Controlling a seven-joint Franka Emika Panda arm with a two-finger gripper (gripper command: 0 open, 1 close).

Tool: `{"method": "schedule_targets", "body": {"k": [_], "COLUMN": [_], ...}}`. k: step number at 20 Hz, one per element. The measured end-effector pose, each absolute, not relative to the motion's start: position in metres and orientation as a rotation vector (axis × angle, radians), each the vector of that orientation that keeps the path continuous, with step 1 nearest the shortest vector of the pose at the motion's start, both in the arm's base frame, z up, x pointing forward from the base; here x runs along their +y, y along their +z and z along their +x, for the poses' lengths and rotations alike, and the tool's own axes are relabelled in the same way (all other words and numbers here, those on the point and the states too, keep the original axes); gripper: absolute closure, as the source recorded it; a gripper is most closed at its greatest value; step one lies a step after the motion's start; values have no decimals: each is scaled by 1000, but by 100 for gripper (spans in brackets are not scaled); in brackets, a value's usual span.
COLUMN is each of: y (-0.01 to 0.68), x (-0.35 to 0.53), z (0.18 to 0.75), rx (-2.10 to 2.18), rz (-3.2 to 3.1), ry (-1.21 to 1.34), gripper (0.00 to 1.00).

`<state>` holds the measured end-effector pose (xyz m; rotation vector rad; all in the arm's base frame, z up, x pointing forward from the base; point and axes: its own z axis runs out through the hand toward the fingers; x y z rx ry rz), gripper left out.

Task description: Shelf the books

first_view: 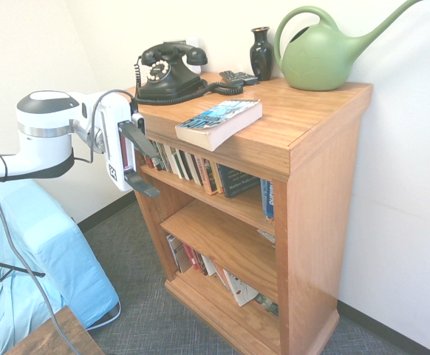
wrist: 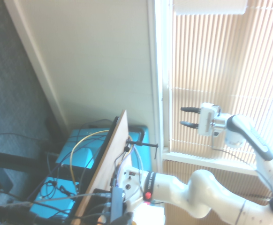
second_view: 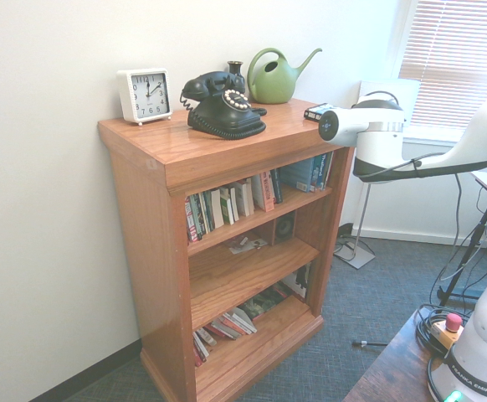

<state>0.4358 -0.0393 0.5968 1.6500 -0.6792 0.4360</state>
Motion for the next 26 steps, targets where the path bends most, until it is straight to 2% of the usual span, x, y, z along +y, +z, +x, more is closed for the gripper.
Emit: {"method": "schedule_targets", "body": {"k": [11, 26], "y": [607, 602], "x": [-34, -44], "z": [510, 542], "rx": [-661, -631], "rz": [1613, 1658], "ry": [461, 516], "gripper": [0, 0]}}
